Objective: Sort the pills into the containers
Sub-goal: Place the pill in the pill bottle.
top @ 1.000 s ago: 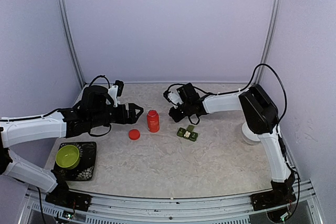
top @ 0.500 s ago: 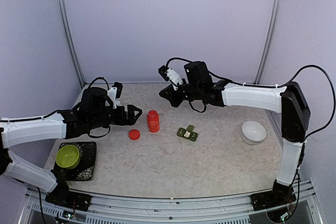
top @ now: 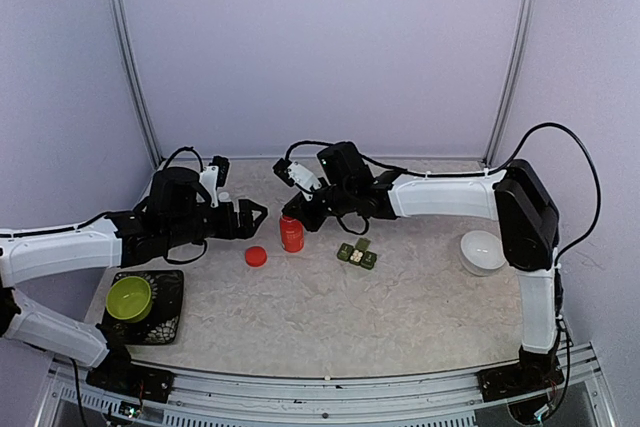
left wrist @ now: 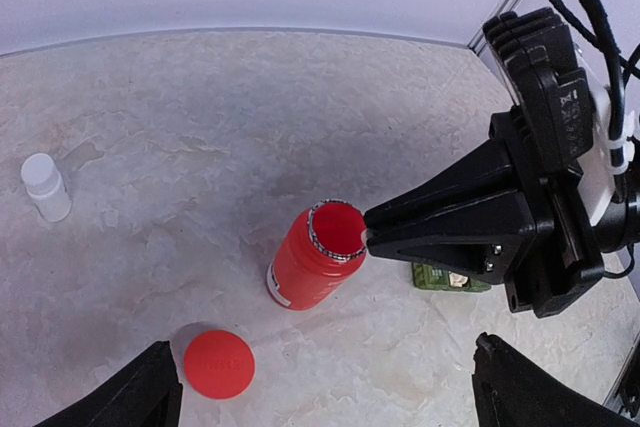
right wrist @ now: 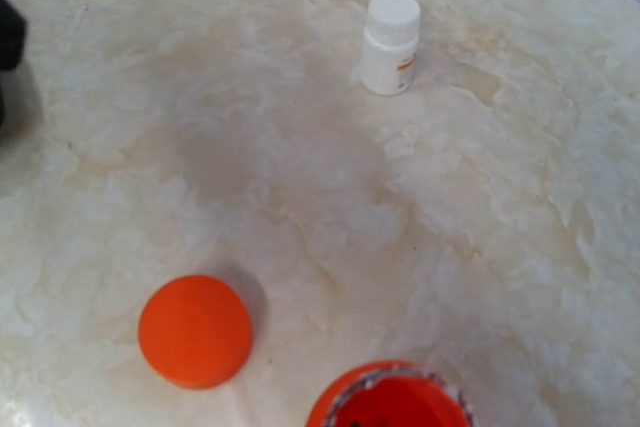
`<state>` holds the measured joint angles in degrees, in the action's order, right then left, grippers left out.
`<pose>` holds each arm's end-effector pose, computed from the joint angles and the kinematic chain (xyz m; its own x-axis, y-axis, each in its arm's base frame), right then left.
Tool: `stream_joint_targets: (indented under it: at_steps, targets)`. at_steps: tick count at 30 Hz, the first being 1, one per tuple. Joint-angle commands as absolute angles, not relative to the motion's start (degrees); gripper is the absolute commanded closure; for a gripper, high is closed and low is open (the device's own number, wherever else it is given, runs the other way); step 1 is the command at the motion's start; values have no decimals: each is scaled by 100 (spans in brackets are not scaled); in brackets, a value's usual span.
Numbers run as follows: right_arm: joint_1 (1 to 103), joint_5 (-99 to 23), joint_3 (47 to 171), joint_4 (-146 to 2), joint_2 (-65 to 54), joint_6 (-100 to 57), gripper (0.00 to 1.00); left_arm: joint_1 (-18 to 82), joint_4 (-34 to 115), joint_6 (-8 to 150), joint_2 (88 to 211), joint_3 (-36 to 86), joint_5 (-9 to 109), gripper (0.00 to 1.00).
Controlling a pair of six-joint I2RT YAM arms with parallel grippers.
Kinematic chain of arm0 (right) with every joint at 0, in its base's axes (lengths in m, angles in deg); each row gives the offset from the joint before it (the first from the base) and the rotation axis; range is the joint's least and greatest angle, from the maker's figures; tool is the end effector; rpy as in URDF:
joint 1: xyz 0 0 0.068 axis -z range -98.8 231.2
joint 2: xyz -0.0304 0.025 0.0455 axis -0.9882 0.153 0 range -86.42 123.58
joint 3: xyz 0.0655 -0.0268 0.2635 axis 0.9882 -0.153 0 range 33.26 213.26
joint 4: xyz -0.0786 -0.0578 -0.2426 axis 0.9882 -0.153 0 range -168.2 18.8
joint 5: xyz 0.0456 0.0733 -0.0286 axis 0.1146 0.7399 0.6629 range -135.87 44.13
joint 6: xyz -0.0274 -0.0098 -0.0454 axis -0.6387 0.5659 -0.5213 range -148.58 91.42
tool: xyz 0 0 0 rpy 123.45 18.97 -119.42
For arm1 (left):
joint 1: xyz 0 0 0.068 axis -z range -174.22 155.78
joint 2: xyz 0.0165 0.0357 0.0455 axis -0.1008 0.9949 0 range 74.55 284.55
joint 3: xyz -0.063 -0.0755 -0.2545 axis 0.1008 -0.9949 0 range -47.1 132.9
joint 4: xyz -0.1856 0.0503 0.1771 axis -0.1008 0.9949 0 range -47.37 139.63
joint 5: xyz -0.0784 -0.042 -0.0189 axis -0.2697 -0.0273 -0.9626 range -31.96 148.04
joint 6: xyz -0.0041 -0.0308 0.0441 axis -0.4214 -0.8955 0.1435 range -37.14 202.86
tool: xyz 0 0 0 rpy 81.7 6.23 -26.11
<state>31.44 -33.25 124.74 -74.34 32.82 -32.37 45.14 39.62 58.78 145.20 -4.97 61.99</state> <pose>0.3088 0.3769 0.2270 -0.2737 -0.4234 -0.8636 -0.8861 0.4602 0.0552 0.2144 -0.1727 0.2511 -0.5426 -0.0814 -0.8360 0.3978 0.8517 -0.3411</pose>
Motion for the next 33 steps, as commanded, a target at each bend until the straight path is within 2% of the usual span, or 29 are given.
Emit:
stream_joint_targets:
  at_steps: [1,21,33]
  targets:
    - [3141,-3352,12930,-7602,3523,-3286,95,4468,3854,5859,14348,-587,6266,1]
    - [3146,-3601,13068,-7786,3778,-3419,93,4384,3875,5886,14255,-599,6196,1]
    - [3168,-3630,13158,-7820,3847,-3454,83,4384,3911,5895,14241,-544,6194,1]
